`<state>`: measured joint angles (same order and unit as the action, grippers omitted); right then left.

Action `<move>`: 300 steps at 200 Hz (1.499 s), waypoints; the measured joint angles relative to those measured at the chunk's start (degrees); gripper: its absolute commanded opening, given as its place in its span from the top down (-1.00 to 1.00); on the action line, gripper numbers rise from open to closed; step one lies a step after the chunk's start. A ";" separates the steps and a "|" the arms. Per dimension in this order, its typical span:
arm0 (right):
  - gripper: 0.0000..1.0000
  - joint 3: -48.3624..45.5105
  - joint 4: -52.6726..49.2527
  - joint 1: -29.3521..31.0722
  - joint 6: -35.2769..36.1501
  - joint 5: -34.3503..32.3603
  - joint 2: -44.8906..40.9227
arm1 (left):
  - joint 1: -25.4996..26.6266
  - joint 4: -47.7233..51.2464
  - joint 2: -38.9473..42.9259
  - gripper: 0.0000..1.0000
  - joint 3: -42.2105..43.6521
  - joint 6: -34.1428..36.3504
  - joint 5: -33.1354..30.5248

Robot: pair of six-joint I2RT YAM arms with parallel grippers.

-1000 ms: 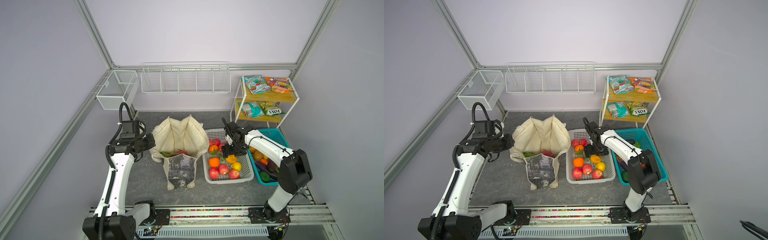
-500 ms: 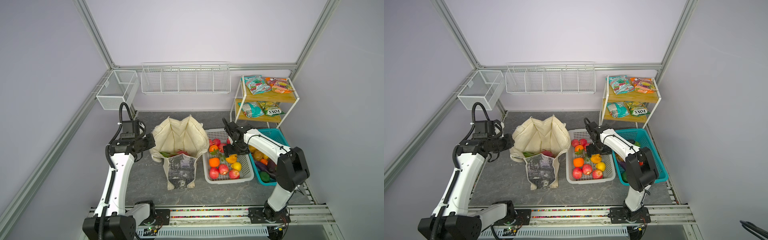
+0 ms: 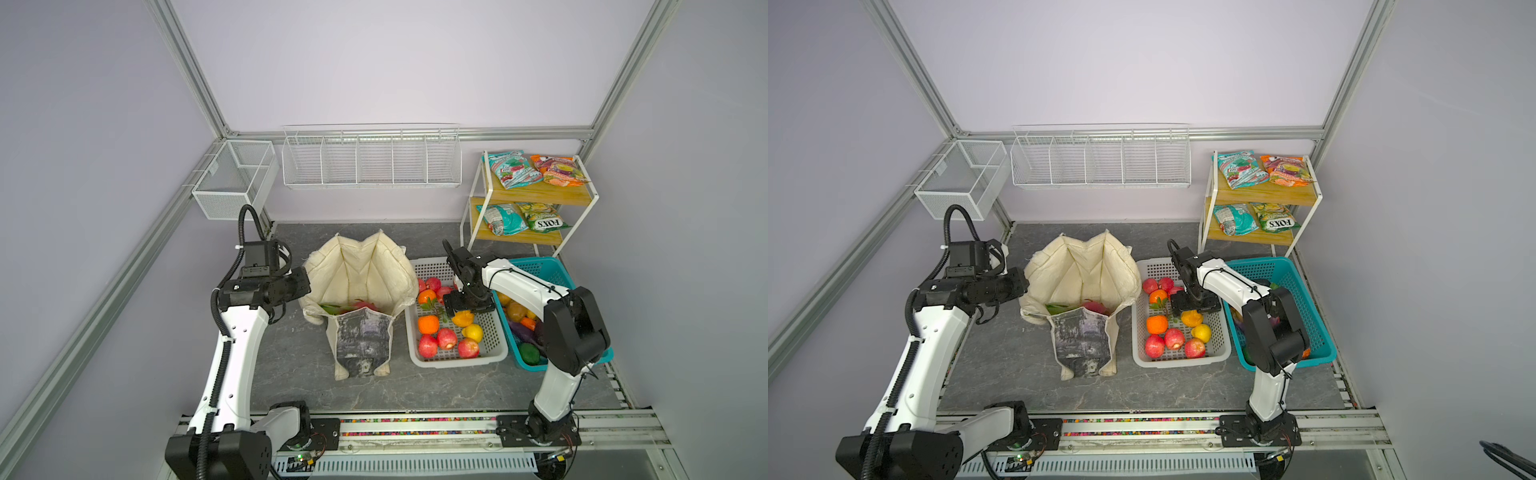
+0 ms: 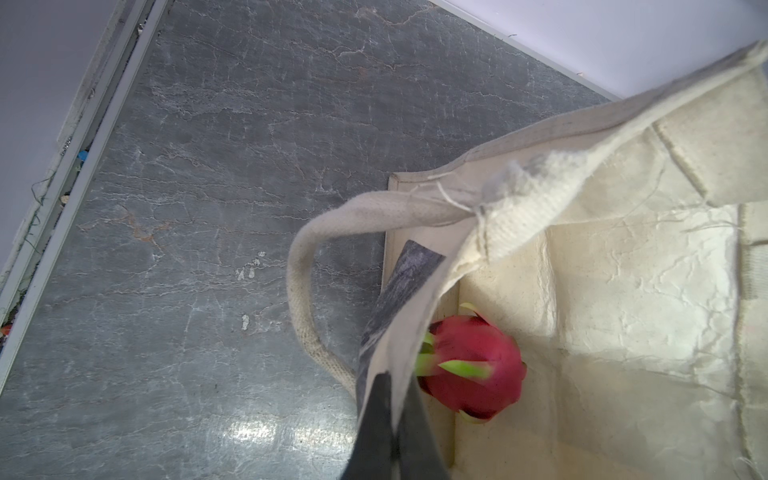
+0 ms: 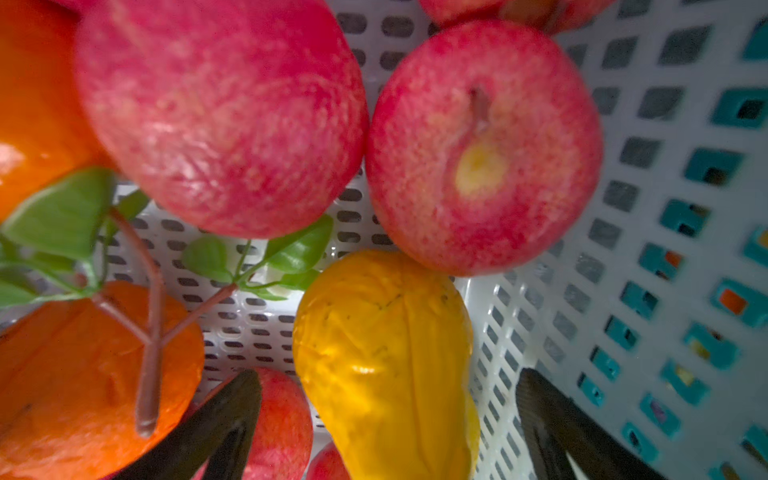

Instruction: Place the food into the grocery bag and tie it

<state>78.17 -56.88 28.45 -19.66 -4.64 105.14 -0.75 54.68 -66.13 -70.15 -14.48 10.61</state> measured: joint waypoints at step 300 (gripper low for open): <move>-0.28 -0.33 -0.68 0.87 -2.45 -0.57 -6.73 | 0.00 -0.02 0.02 1.00 0.04 0.02 0.00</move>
<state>77.84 -57.56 29.32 -22.11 -5.21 98.41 -0.75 54.65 -66.11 -70.11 -14.46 10.61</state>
